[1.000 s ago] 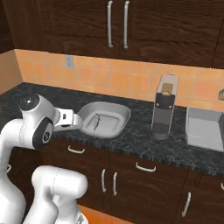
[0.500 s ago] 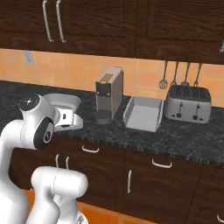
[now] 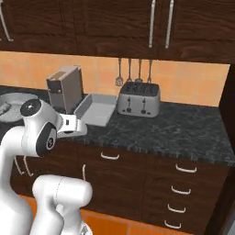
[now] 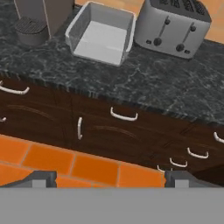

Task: Place one corn and one fish in each tupperware on the nearby counter, to pack two identical lunches.

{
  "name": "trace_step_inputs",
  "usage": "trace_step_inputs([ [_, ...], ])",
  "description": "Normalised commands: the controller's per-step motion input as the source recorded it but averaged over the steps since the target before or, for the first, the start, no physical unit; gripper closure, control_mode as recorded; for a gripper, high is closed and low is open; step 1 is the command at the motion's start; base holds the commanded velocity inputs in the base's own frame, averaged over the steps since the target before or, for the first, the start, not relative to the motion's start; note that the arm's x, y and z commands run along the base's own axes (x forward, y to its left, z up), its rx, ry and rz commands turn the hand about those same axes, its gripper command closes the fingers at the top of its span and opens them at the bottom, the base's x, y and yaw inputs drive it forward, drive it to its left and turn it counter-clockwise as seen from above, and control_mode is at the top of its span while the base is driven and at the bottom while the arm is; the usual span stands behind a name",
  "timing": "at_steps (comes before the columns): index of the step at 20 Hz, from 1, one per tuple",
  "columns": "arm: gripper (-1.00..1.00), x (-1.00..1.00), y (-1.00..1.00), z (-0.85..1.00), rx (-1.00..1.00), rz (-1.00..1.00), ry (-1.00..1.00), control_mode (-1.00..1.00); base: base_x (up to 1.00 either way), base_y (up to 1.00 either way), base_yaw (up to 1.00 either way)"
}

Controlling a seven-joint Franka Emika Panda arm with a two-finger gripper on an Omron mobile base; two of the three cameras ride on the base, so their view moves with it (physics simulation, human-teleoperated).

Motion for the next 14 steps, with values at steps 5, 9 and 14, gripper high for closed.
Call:
trace_step_inputs([
  [5,-1.00,0.00,0.00,0.00,0.00,0.00,0.00,1.00,-0.48,-1.00,-0.11],
  [9,-1.00,0.00,0.00,0.00,0.00,0.00,0.00,1.00,-0.39,-1.00,-0.13],
  [14,-1.00,0.00,0.00,0.00,0.00,0.00,0.00,1.00,-0.10,-1.00,-0.11],
])
